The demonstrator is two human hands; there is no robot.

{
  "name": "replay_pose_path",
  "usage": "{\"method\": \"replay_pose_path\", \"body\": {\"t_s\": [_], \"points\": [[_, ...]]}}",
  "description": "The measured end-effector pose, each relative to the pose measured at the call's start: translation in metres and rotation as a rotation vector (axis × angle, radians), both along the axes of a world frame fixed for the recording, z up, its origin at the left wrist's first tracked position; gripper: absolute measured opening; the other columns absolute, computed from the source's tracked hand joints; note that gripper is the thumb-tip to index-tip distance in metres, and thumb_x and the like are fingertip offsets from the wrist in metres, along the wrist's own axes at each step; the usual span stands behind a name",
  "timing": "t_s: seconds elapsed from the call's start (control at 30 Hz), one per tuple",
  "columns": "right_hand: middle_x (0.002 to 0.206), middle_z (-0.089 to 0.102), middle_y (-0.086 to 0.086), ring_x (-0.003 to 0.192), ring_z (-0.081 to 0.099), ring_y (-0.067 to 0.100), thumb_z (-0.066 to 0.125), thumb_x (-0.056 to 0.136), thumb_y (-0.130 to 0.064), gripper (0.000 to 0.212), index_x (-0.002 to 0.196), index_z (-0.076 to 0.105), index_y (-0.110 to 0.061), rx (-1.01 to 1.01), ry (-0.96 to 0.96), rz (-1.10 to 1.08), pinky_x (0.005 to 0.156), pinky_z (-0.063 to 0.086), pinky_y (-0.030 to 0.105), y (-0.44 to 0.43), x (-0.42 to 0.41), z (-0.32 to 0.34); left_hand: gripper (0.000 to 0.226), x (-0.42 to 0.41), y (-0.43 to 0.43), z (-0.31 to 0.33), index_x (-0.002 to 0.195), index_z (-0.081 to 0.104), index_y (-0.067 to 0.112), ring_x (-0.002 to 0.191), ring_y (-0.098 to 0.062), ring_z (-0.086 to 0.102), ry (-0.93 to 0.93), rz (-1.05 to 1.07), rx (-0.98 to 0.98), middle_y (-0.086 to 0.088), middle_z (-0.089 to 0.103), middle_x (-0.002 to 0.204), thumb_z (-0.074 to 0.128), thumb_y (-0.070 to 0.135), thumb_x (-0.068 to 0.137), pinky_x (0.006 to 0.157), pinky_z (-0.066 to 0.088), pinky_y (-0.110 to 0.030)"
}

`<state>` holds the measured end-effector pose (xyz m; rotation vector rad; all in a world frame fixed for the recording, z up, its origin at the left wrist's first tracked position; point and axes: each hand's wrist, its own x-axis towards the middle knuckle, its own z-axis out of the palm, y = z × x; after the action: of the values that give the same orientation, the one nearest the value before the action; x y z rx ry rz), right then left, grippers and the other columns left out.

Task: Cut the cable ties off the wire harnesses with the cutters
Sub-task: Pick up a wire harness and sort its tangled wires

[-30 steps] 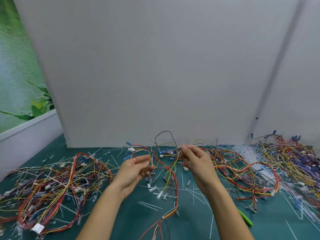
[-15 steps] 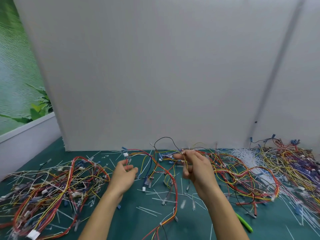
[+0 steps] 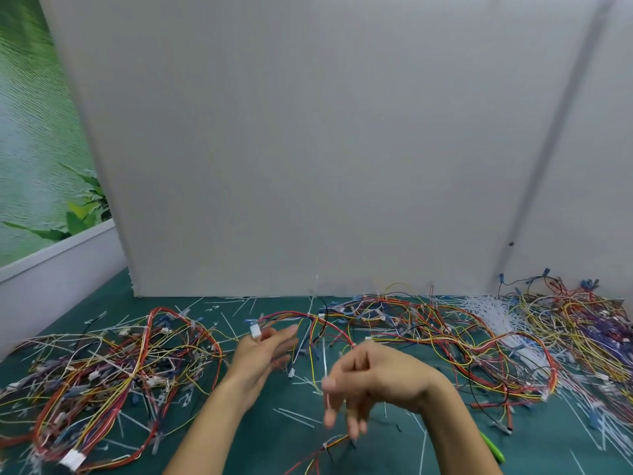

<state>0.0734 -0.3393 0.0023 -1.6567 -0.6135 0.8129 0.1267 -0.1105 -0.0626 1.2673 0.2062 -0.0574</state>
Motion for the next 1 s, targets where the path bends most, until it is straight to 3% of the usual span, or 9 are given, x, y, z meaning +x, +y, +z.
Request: {"method": "replay_pose_path", "body": {"t_s": [0.1,0.2,0.27,0.37,0.5,0.6,0.67,0.83,1.0], "points": [[0.115,0.074,0.023,0.095,0.072,0.032,0.082,0.085,-0.014,0.024,0.109,0.077,-0.012,-0.199,-0.005,0.082,0.089,0.061,0.042,-0.004,-0.003,0.001,0.019,-0.005,-0.008,0.001,0.085,0.069,0.01,0.085,-0.025,0.077,-0.023,-0.018,-0.16,-0.02,0.076,0.104,0.082,0.012,0.072,0.062,0.06,-0.028],[0.108,0.078,0.014,0.096,0.071,0.023,0.085,0.079,-0.009,0.027,0.105,0.078,-0.012,-0.299,-0.19,-0.105,0.102,0.055,0.053,-0.005,0.0,0.001,0.018,-0.01,-0.013,0.002,0.082,0.069,0.005,0.068,-0.025,0.074,-0.034,-0.019,-0.236,-0.023,0.075,0.092,0.082,0.01,0.07,0.055,0.06,-0.029],[0.096,0.079,0.005,0.087,0.071,0.014,0.082,0.081,-0.01,0.017,0.097,0.079,-0.014,-0.318,-0.308,-0.253,0.097,0.057,0.049,-0.007,0.002,0.004,0.022,-0.011,-0.014,0.005,0.087,0.074,0.002,0.067,-0.025,0.071,-0.057,-0.022,-0.231,-0.021,0.073,0.084,0.083,0.012,0.069,0.056,0.06,-0.029],[0.089,0.077,0.002,0.08,0.07,0.012,0.074,0.091,-0.011,0.007,0.093,0.077,-0.018,-0.186,-0.446,-0.534,0.085,0.059,0.046,-0.002,0.004,0.008,0.02,-0.013,-0.014,0.011,0.076,0.076,0.007,0.059,-0.021,0.068,-0.109,-0.025,-0.182,-0.016,0.072,0.074,0.083,0.018,0.062,0.053,0.058,-0.028],[0.094,0.077,-0.01,0.09,0.072,0.006,0.071,0.096,-0.025,0.006,0.1,0.074,-0.027,0.017,-0.557,-0.834,0.082,0.059,0.028,0.011,0.008,0.007,0.016,-0.018,-0.02,0.022,0.073,0.076,0.011,0.059,-0.021,0.069,-0.179,-0.07,-0.125,-0.017,0.073,0.074,0.082,0.022,0.063,0.052,0.057,-0.03],[0.091,0.077,-0.013,0.088,0.07,0.001,0.07,0.098,-0.027,0.008,0.1,0.077,-0.024,0.056,-0.612,-0.848,0.077,0.051,0.013,0.017,0.01,0.002,0.017,-0.024,-0.025,0.03,0.068,0.067,0.016,0.067,-0.022,0.069,-0.249,-0.163,-0.141,-0.015,0.07,0.076,0.084,0.02,0.068,0.057,0.057,-0.035],[0.09,0.077,-0.013,0.087,0.071,0.003,0.072,0.096,-0.025,0.007,0.098,0.079,-0.023,0.075,-0.603,-0.828,0.075,0.052,0.014,0.019,0.01,0.0,0.029,-0.027,-0.027,0.035,0.075,0.06,0.015,0.07,-0.021,0.069,-0.296,-0.199,-0.164,-0.011,0.069,0.078,0.087,0.016,0.067,0.062,0.058,-0.033],[0.088,0.078,-0.006,0.086,0.072,0.014,0.076,0.093,-0.024,0.005,0.092,0.08,-0.021,0.151,-0.556,-0.817,0.07,0.057,0.022,0.018,0.01,0.0,0.027,-0.034,-0.033,0.042,0.088,0.081,0.014,0.073,-0.016,0.074,-0.332,-0.203,-0.107,-0.008,0.078,0.087,0.086,0.015,0.061,0.058,0.056,-0.023],[0.081,0.077,-0.004,0.071,0.069,0.007,0.077,0.093,-0.022,0.004,0.089,0.079,-0.02,0.185,-0.53,-0.794,0.065,0.054,0.022,0.02,0.008,0.001,0.033,-0.033,-0.036,0.036,0.106,0.075,0.011,0.101,-0.023,0.073,-0.429,-0.238,-0.025,-0.016,0.075,0.107,0.086,0.013,0.075,0.082,0.056,-0.024]]}}
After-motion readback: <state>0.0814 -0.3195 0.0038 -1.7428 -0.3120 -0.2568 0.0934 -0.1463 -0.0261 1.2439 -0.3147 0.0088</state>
